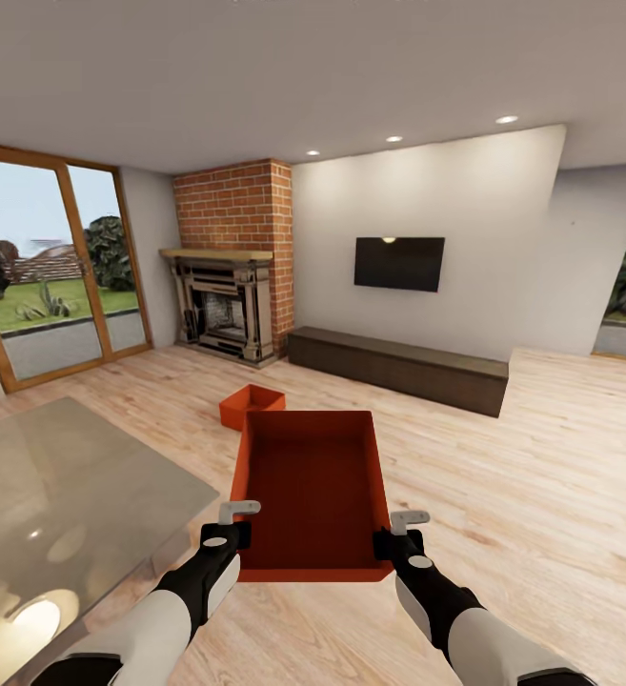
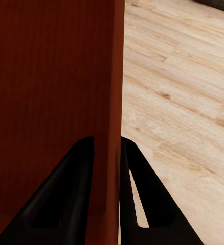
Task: Move the two storage containers from the living room to the garage. In the garage, place one container on the floor and stack the other container on top of it (either order is fine).
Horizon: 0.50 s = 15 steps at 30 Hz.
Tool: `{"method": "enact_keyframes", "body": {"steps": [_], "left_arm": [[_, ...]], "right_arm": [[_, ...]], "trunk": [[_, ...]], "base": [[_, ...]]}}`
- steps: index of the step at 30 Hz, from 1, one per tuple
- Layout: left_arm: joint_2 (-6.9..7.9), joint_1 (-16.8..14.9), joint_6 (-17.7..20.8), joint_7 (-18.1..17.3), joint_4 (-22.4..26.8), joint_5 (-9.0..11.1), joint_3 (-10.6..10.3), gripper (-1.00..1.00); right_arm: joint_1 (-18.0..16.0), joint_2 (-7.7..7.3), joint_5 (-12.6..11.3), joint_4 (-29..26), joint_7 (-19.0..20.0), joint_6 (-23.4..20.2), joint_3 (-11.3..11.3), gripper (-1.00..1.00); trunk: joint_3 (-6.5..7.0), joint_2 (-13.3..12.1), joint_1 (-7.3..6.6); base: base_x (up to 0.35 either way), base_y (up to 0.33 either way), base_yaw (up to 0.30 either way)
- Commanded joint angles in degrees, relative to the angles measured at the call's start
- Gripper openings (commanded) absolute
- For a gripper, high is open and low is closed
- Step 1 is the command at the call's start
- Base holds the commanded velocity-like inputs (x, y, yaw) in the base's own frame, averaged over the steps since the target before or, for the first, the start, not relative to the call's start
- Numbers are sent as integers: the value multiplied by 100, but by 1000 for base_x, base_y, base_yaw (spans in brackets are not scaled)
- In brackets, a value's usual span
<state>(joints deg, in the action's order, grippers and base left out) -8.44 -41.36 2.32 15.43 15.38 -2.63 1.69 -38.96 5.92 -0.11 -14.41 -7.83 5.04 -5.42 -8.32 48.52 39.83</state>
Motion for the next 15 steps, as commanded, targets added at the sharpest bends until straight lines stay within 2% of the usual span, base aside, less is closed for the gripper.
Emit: {"method": "enact_keyframes", "body": {"steps": [1, 15], "left_arm": [[1, -4, 32, 74, 8, -89, 228, -100], [1, -4, 27, 74, 8, -89, 227, -100]], "right_arm": [[-6, -3, 29, -9, -44, 13, 85, -100], [-6, -3, 29, -9, -44, 9, 77, -100]], "trunk": [[1, 6, 1], [123, 6, 1]], "base": [[0, 0, 0], [0, 0, 0]]}}
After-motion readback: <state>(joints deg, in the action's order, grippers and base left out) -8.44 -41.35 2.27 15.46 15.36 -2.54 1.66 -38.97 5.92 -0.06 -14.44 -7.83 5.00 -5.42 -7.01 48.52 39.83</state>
